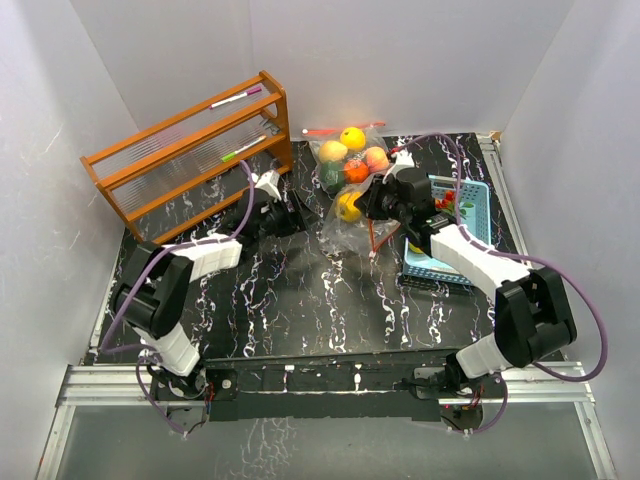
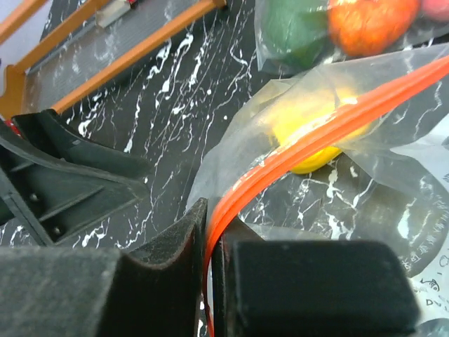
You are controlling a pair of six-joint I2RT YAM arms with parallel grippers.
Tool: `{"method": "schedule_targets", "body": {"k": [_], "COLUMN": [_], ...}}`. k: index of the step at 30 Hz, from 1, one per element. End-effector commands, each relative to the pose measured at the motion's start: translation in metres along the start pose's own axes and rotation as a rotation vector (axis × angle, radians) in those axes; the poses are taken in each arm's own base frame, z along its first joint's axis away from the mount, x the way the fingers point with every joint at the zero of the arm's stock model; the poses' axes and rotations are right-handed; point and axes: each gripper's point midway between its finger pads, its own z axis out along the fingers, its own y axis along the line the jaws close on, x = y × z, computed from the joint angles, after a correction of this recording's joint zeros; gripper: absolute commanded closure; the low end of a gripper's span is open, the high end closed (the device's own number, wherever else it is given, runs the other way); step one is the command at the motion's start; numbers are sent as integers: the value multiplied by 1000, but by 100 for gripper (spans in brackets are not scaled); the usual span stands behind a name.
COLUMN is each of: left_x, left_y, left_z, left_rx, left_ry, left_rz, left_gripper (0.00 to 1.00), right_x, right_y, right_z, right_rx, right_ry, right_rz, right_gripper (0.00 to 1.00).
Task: Open the zip-top bag and remove the fake food
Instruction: Adjust the zipper food storage bag at the center of the board.
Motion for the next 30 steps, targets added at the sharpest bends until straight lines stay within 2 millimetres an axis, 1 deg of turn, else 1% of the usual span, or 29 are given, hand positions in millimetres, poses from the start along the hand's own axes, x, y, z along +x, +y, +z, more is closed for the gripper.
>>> {"method": "schedule_targets", "body": {"k": [1, 4, 6, 9, 12, 15, 19, 21, 22, 23, 25, 27, 28, 30], "left_x": [-25, -25, -18, -6, 7, 14, 23, 29, 31, 34, 39, 36, 35, 28], "left_y": [4, -3, -2, 5, 5, -1, -12, -19, -22, -23, -25, -29, -33, -42], "left_z": [-10, 12, 31, 57, 78, 90, 99, 102, 103, 104, 106, 107, 107, 106], "left_rx": [-5, 71, 107, 113, 152, 182, 224, 254, 271, 281, 293, 325, 343, 383], "left_ry": [-54, -33, -16, 7, 32, 42, 55, 72, 73, 73, 83, 75, 74, 70], "left_rz": [-6, -16, -59, -89, -121, -132, -133, -146, -151, -159, -176, -190, -197, -198], "left_gripper": [25, 18, 17, 18, 19, 19, 19, 23, 27, 33, 57, 88, 100, 100], "right_x": [-52, -37, -30, -26, -25, -25, -24, -24, -24, -24, -24, -22, -21, -18], "right_y": [7, -9, -19, -25, -27, -28, -30, -32, -33, -33, -34, -34, -35, -38], "right_z": [-21, -29, -32, -35, -36, -37, -38, -38, -37, -37, -36, -36, -36, -36], "right_rx": [38, 88, 109, 124, 128, 128, 138, 145, 146, 147, 147, 147, 149, 159], "right_ry": [-154, -146, -141, -150, -151, -155, -157, -157, -155, -155, -153, -150, -145, -139], "right_rz": [-62, -41, -20, -8, -7, -5, -4, -3, -3, -3, -2, -2, -1, 0], "right_gripper": [90, 90, 90, 90, 90, 90, 90, 90, 90, 90, 90, 90, 90, 90]}}
